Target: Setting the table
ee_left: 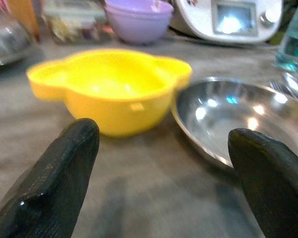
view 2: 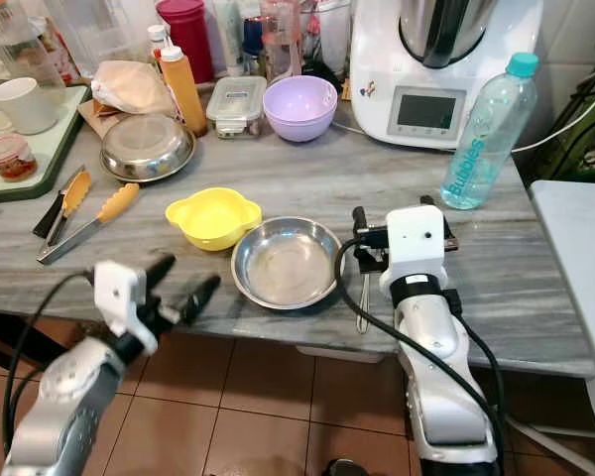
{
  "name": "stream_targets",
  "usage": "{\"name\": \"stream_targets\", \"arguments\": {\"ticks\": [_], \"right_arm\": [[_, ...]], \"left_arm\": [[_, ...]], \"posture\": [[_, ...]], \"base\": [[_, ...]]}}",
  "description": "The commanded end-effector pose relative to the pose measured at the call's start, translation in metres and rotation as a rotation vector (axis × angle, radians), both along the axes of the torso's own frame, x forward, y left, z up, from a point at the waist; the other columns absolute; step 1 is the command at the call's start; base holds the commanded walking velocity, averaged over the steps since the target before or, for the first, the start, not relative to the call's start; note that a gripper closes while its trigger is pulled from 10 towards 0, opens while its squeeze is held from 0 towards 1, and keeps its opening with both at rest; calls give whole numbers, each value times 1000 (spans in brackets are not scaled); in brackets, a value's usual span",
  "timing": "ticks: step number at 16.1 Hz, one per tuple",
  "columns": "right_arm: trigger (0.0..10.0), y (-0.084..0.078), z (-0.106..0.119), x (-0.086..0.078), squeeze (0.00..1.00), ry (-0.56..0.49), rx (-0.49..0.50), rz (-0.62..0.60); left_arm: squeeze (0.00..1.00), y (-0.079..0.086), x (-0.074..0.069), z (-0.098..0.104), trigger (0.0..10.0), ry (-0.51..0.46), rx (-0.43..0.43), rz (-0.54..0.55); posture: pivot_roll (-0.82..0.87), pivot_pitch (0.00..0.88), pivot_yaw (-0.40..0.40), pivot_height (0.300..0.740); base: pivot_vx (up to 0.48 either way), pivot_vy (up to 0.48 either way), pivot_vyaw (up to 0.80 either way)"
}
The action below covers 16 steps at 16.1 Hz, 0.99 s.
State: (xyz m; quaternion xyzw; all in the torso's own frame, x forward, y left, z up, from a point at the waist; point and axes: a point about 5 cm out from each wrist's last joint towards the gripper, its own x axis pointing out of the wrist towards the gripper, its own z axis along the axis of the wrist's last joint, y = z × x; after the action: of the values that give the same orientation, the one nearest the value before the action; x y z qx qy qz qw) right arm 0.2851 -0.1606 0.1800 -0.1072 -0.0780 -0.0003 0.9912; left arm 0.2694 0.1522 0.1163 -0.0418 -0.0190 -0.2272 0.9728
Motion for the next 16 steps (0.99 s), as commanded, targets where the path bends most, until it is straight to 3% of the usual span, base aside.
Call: {"name": "stream_targets", "arguments": {"ticks": [1,3,7,16], "right_arm": [[10000,-1,0,2,0,3,16,-3],[10000,0,0,4,0,3,26,-5],[10000,-2,-2,4,0,10,32,-9],[10000,-1,-8,4,0,30,40,-10]], "left_arm": [[0,4,2,4,10000,-16,16,45],[0,4,7,13,10000,-46,11,114],[0,-3,7,22,10000,-68,-2,142],[0,-6,8,13,10000,-12,22,175]], "posture": [[-53,88,44,740],[-46,80,47,740],[-43,76,49,740],[-47,83,54,740]], "base": [[0,0,0],[0,0,0],[0,0,0],[-33,0,0]]}}
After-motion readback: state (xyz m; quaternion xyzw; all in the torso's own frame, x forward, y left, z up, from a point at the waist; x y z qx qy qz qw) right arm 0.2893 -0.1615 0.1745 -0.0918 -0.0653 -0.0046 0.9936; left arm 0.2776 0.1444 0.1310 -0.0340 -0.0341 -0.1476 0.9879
